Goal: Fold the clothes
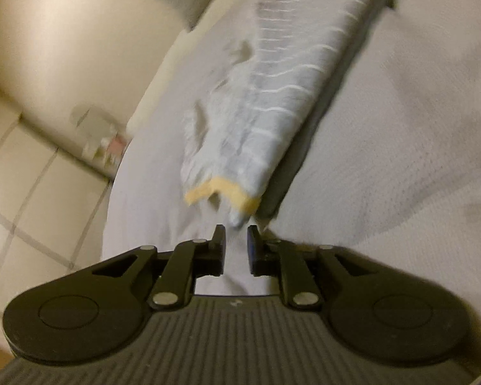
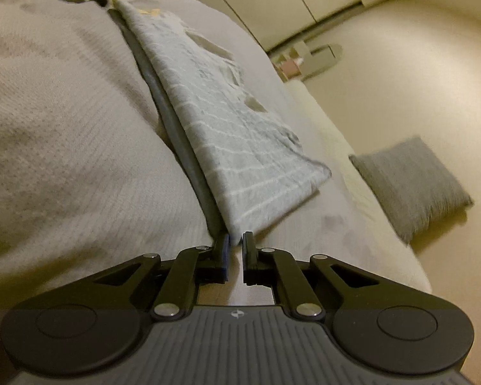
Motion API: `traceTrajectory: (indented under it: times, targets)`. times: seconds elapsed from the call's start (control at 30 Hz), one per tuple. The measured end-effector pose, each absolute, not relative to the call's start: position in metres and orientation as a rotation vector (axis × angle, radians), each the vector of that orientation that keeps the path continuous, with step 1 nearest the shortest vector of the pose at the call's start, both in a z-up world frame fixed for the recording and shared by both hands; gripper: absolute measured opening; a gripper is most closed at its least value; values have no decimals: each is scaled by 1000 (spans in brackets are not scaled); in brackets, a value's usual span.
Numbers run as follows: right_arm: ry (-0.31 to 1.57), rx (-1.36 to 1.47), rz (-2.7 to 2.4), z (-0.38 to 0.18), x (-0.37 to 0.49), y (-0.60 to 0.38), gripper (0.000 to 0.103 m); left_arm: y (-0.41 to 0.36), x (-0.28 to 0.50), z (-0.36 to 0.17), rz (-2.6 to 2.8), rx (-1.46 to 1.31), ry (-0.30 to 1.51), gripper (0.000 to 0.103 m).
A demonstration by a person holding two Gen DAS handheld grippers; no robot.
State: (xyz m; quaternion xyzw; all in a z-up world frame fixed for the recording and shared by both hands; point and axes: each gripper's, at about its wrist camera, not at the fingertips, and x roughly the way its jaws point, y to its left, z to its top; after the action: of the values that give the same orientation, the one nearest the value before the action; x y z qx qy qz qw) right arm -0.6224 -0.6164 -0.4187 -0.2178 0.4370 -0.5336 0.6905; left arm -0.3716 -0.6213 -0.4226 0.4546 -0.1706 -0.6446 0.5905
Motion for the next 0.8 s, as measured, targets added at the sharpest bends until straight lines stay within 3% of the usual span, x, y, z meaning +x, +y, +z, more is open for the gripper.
traceTrajectory:
  times: [0.1, 0.13, 0.23, 0.33, 0.37, 0.43, 0.53, 0.67, 0.8]
  targets:
    - [879, -336, -1243, -409, -631, -601, 8, -607, -369, -408, -1495, 971, -291, 32]
    - [820, -258, -1260, -403, -635, -595, 18, -601, -368, -404, -1495, 940, -243, 33]
    - [644, -28, -1295, -387, -645, -583, 32, -592, -368, -391, -1519, 855, -87, 34]
    - [485, 197, -1293, -372, -652, -581, 33, -587, -370, -377, -1535, 747, 82, 38]
    - [438, 283, -1284, -369, -654, -582, 33, -585, -371, -373, -1538, 710, 139, 42]
    - [373, 445, -1262, -368, -656, -584, 42, -581, -376, -369, -1535, 653, 220, 72]
    - [352, 584, -1256, -370, -657, -591, 53, -576, -384, -368, -1518, 607, 299, 91]
    - [372, 663, -1269, -367, -651, -596, 58, -578, -394, -371, -1504, 594, 369, 102]
    - [413, 678, -1298, -368, -647, -600, 79, -584, -402, -373, -1488, 587, 420, 102]
